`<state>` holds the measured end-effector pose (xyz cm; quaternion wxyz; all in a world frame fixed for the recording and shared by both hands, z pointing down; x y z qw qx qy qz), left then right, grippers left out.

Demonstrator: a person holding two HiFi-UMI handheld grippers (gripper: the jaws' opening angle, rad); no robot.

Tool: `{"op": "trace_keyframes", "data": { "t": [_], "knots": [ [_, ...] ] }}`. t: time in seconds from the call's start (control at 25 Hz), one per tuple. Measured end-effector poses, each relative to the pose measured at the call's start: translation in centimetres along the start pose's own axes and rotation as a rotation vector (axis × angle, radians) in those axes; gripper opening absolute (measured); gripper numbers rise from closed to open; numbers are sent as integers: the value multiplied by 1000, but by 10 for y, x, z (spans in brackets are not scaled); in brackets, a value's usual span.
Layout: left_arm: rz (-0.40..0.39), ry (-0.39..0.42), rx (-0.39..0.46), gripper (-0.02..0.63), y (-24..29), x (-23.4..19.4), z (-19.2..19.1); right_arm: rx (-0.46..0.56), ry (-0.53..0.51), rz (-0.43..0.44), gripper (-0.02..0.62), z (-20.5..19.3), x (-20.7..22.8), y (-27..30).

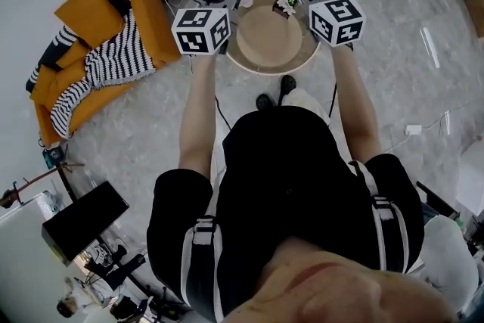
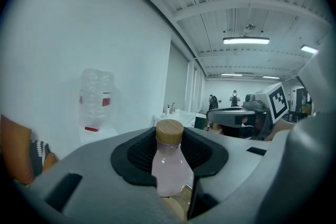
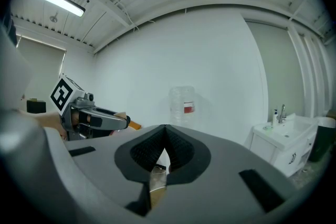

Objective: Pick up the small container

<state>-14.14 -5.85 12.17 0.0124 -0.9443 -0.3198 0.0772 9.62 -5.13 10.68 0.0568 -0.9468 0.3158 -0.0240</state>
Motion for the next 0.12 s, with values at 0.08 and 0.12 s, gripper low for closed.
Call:
{"op": "trace_keyframes", "data": {
  "t": [0.08, 0.12],
  "knots": [
    [0, -1, 0, 144, -2, -1, -1, -4, -1, 1, 3, -1, -2, 0],
    [1, -2, 0, 144, -2, -1, -1, -7, -3, 3, 3, -1, -3, 0]
  ]
}}
Point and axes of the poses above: the fingertips, and each gripper's own axes: y forward along the fingers, x to its right, z out of its top, the point moved 10 cm from there along -y, backward along the fingers, and after that the axes turned 15 degrees about x, right-handed, at the moved point
